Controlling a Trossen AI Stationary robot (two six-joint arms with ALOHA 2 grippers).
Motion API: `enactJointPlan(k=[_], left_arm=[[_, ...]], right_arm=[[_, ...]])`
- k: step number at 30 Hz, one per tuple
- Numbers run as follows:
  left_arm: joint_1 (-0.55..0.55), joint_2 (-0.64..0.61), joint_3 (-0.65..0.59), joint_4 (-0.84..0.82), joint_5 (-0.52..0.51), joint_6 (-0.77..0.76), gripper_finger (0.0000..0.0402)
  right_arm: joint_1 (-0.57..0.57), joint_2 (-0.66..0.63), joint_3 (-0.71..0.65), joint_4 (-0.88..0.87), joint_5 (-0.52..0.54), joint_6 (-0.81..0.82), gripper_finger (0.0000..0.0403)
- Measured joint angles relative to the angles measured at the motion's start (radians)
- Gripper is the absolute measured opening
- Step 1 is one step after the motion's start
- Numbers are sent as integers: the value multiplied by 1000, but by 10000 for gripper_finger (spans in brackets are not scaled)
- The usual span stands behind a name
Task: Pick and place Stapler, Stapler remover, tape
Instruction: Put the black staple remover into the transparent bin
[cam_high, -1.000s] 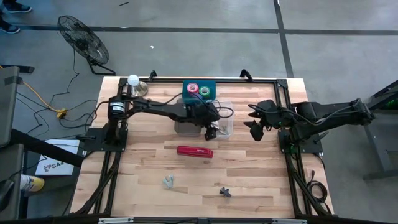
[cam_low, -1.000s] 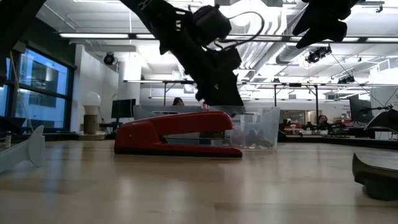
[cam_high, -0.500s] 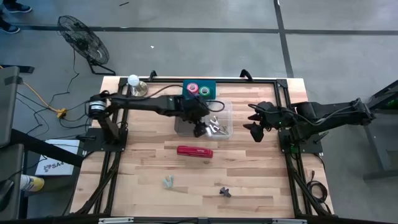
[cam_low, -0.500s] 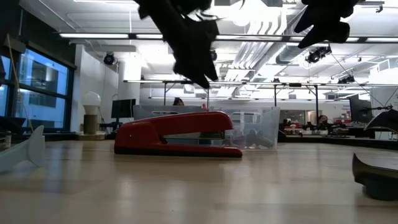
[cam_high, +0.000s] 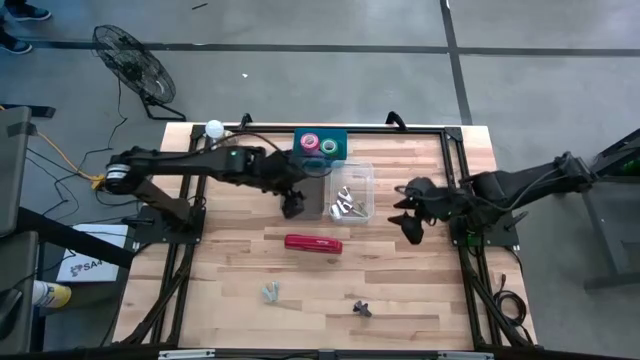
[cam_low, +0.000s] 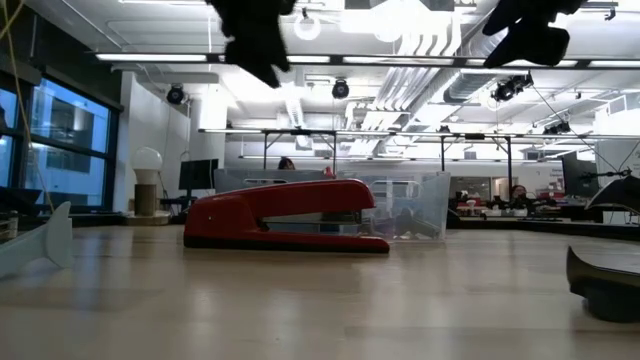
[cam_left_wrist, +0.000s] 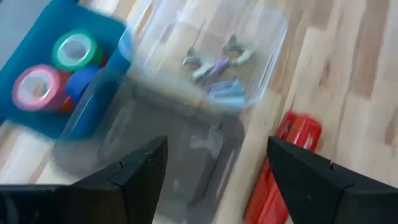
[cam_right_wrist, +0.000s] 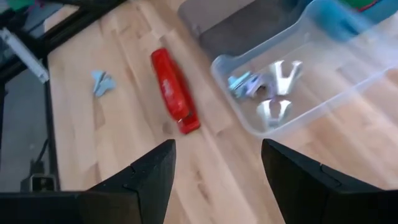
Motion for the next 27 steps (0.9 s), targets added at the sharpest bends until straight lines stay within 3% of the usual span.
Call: enactJointPlan(k=[6, 18, 27], left_arm=[[-65, -80, -1, -93, -82, -51, 271], [-216, -178, -1, -285, -97, -133, 271], [-316, -203, -1, -280, -94, -137, 271]], right_arm=[[125, 104, 0, 33, -4, 108, 229], [399, 410, 0, 334, -7, 428, 229], [522, 653, 0, 569, -117, 508, 229]])
